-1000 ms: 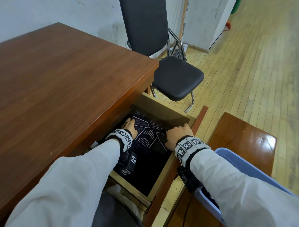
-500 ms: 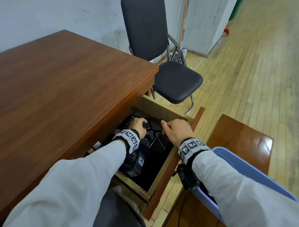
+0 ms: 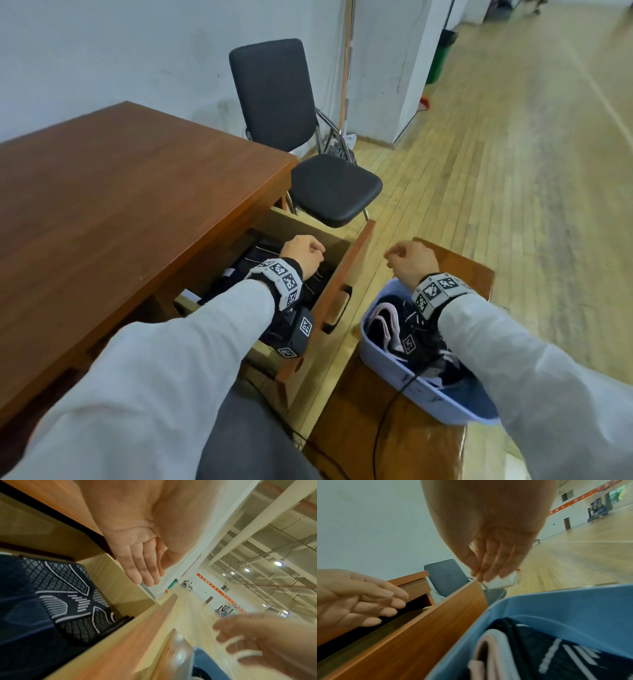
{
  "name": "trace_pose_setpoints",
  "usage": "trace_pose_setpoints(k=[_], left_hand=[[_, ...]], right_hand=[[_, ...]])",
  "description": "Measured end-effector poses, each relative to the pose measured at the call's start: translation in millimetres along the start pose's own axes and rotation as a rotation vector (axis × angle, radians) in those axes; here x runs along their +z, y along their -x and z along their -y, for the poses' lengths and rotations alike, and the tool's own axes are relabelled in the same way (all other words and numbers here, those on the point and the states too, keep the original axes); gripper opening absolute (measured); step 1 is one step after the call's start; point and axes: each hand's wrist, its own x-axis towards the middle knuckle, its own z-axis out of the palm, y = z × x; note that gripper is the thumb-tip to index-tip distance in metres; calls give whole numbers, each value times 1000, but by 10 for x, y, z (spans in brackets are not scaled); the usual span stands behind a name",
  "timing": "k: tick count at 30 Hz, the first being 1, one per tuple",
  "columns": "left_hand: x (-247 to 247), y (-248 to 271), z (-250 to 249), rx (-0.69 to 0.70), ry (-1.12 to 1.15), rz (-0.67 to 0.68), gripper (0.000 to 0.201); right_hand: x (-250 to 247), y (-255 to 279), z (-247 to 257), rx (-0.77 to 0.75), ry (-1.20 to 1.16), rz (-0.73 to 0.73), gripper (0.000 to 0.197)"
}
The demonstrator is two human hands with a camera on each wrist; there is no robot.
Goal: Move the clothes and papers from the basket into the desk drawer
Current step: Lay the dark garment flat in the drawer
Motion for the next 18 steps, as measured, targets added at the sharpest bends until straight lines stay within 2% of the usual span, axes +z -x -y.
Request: trace_pose_setpoints(k=[1, 4, 7, 9, 12, 16, 18], left_hand=[[47, 50, -41, -7, 40, 6, 15], [219, 198, -128, -83, 228, 50, 18], [344, 344, -173, -192, 417, 141, 29], [402, 446, -159, -271, 542, 217, 33], [462, 516, -68, -341, 689, 239, 36], [535, 486, 20, -305, 676, 143, 31], [545, 477, 17, -315, 693, 135, 32]], right_hand=[[-68, 62, -106, 58, 67, 65, 15], [-142, 275, -344, 185, 299, 281, 34], [-30, 441, -414, 190, 393, 391, 53], [60, 519, -427, 166, 433, 406, 55], [130, 574, -431, 159, 369, 378, 46], [119, 582, -452, 227, 224, 385, 33], [105, 610, -465, 235, 225, 396, 19]])
